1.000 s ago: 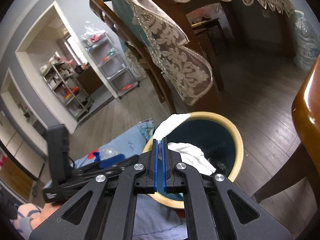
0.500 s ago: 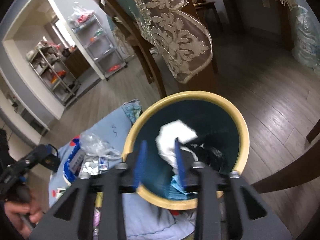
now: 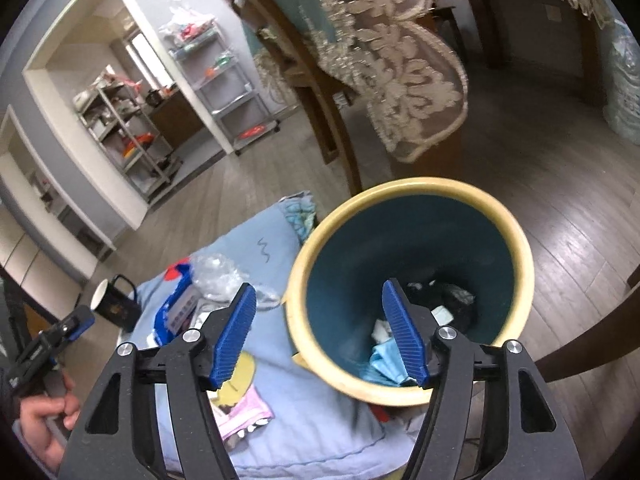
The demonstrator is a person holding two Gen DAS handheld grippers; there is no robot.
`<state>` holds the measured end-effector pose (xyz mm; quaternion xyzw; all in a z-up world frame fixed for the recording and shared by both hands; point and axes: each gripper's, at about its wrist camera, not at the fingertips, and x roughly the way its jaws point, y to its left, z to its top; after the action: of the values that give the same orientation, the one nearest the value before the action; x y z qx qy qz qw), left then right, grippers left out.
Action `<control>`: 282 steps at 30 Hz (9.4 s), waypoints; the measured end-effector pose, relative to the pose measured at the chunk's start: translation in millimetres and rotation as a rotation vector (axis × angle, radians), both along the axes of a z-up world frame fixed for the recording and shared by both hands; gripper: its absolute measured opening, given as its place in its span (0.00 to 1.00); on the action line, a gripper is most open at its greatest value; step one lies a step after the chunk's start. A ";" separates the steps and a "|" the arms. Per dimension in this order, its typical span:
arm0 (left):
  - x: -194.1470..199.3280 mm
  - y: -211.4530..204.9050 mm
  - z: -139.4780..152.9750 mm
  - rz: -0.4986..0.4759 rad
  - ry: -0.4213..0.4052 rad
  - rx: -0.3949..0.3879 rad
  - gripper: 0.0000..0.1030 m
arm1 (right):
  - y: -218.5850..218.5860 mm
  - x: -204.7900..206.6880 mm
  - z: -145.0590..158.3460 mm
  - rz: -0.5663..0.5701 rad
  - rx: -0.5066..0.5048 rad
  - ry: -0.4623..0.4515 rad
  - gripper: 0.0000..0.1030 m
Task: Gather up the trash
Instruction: 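Move both open tools back over the remaining trash, then grasp the red paper wrapper with the left tool while the right tool grasps the clear plastic bag, then carry both items over the bin and open both tools to drop them, then grasp the pink packet with the left tool while the right tool grasps a small white medicine box, then carry both items over the bin and open both tools to drop them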
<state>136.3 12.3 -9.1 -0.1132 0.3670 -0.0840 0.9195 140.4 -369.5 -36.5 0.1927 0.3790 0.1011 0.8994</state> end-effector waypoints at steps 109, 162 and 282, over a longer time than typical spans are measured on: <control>21.6 36.3 12.0 0.090 0.044 -0.097 0.10 | 128.2 62.7 7.7 0.358 -0.093 -0.031 0.04; 59.3 -270.9 -26.9 -0.561 0.092 -0.122 0.11 | -73.4 -12.9 30.0 -0.256 -0.001 -0.113 0.56; -23.5 -82.6 -70.0 -0.443 0.257 -0.056 0.21 | 98.3 36.7 -13.9 0.279 -0.008 0.094 0.24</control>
<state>112.9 -70.4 -79.1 -0.0653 0.4940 -0.2786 0.8210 177.1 -271.1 -50.4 0.1390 0.4444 0.2147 0.8586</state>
